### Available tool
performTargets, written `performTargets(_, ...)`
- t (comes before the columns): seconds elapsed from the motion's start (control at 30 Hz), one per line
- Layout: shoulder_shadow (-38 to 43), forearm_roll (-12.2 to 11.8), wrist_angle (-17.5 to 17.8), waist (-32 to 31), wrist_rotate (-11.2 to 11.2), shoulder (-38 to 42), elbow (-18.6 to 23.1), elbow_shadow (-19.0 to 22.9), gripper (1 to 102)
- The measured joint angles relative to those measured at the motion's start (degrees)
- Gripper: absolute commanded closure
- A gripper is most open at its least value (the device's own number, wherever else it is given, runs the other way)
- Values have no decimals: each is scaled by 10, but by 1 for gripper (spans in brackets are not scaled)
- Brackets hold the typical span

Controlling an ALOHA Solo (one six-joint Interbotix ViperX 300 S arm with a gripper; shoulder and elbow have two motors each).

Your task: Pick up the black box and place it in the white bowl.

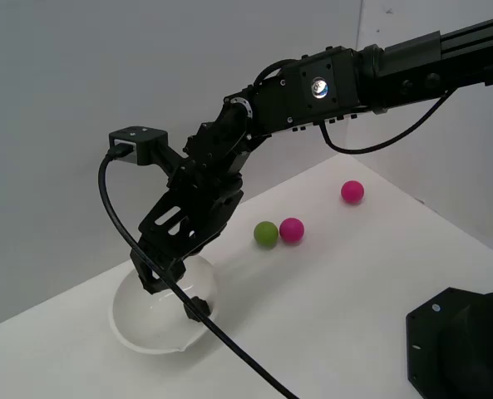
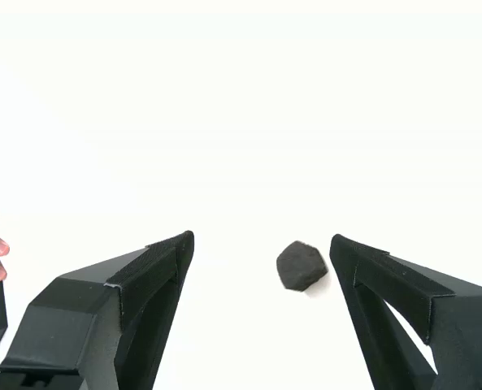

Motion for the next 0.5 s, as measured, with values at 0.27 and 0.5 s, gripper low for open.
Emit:
performTargets(0.27,0,1,0,0,0,0,0,0,6)
performTargets(0.5,0,0,0,0,0,0,0,0,54)
